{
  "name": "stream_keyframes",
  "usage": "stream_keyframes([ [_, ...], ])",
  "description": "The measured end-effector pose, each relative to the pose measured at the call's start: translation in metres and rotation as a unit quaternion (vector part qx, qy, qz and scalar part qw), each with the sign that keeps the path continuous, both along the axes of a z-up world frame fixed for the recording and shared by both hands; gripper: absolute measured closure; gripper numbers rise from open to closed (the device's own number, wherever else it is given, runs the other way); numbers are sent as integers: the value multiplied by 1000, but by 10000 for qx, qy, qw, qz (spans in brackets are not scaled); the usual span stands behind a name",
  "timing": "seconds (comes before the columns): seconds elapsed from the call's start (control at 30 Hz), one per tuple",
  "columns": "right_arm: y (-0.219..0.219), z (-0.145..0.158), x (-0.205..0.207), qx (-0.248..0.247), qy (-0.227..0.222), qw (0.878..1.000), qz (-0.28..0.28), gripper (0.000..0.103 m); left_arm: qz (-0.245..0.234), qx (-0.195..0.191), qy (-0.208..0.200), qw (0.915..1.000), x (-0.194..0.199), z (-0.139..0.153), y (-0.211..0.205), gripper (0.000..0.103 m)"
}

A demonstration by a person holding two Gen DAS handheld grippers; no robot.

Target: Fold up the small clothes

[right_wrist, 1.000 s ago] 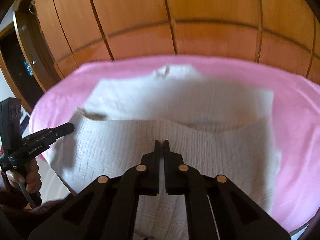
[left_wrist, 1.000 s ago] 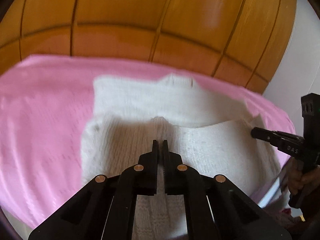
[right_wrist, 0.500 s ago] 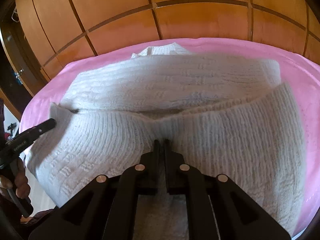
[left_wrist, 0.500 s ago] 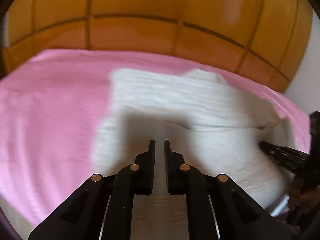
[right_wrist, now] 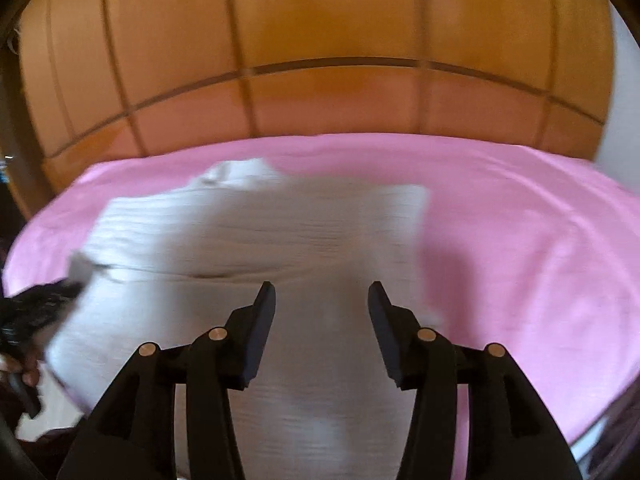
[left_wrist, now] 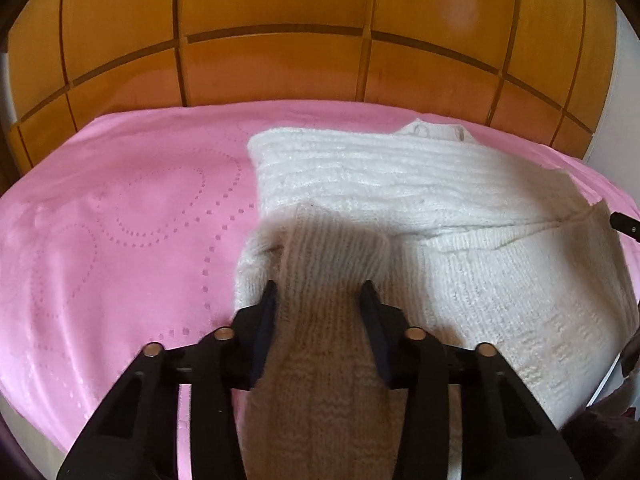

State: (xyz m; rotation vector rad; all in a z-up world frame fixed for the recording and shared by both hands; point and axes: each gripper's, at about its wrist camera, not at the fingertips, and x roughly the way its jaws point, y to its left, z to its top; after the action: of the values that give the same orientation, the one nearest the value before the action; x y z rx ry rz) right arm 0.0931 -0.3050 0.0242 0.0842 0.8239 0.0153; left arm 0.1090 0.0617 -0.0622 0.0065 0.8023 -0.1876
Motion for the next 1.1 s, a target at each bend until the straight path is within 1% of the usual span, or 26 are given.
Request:
stream_keyframes([
  [0.03, -4, -5, 3, 1, 65, 10000, -38, 54, -14, 33, -35, 10000, 0, 0, 0, 71],
  [0.07, -4, -9, 5, 11, 126, 9999, -35, 57, -30, 68, -64, 10000, 1, 0, 0, 76],
  [0.1, -3, -12, 7, 29, 178, 9998, 0, 69, -46, 74, -64, 9999, 0, 0, 0, 78],
  [0.13, 0, -16, 10, -20, 245, 9997, 58, 75, -56, 64, -61, 9999, 1, 0, 0, 87],
  [0.17, 4, -19, 12, -99, 281, 9995, 79, 83, -48, 58, -82, 9999, 1, 1, 2, 96],
  [0.2, 5, -20, 13, -177, 319, 9993, 85, 93, -41, 45, -106, 9999, -1, 3, 2, 96],
  [0.23, 6, -18, 10, -175, 316, 9993, 68, 96, -13, 10, -133, 9999, -2, 5, 5, 96],
  [0.3, -1, -8, -1, -111, 208, 9997, 25, 97, 37, -24, -204, 9998, -10, 11, 10, 97],
  [0.4, -9, 12, -18, 155, 78, 9998, 12, 97, 98, -40, -369, 9993, -25, 22, 17, 98],
  [0.53, -13, 52, -28, 414, -350, 9985, 103, 97, 238, -294, -593, 9975, -42, 46, 32, 98],
  [0.6, -18, 70, -26, 553, -557, 9969, 90, 97, 299, -468, -711, 9959, -45, 58, 37, 98],
  [0.63, -20, 73, -22, 575, -610, 9965, 72, 97, 323, -546, -739, 9952, -43, 63, 39, 98],
  [0.7, -23, 80, -8, 594, -711, 9957, 17, 97, 356, -807, -800, 9929, -30, 75, 43, 98],
  [0.73, -24, 84, 5, 522, -775, 9956, -20, 97, 395, -925, -832, 9914, -20, 80, 44, 98],
  [0.8, -27, 84, 27, 511, -804, 9954, -112, 97, 422, -1051, -869, 9898, -1, 86, 44, 99],
  [0.83, -30, 83, 40, 536, -776, 9954, -194, 97, 420, -1039, -921, 9894, 10, 90, 41, 99],
  [0.87, -33, 81, 53, 511, -772, 9953, -284, 97, 455, -937, -988, 9896, 25, 92, 35, 99],
  [0.9, -35, 78, 65, 483, -767, 9952, -369, 97, 449, -903, -985, 9900, 38, 93, 32, 99],
  [0.93, -38, 73, 83, 470, -715, 9952, -474, 97, 451, -853, -958, 9907, 56, 93, 27, 99],
  [1.0, -42, 60, 107, 437, -573, 9953, -643, 97, 513, -725, -898, 9920, 82, 90, 22, 99],
  [1.03, -43, 48, 123, 440, -413, 9955, -734, 97, 554, -755, -753, 9927, 101, 84, 20, 99],
  [1.1, -43, 26, 144, 290, -128, 9958, -853, 97, 630, -567, -598, 9946, 122, 73, 13, 99],
])
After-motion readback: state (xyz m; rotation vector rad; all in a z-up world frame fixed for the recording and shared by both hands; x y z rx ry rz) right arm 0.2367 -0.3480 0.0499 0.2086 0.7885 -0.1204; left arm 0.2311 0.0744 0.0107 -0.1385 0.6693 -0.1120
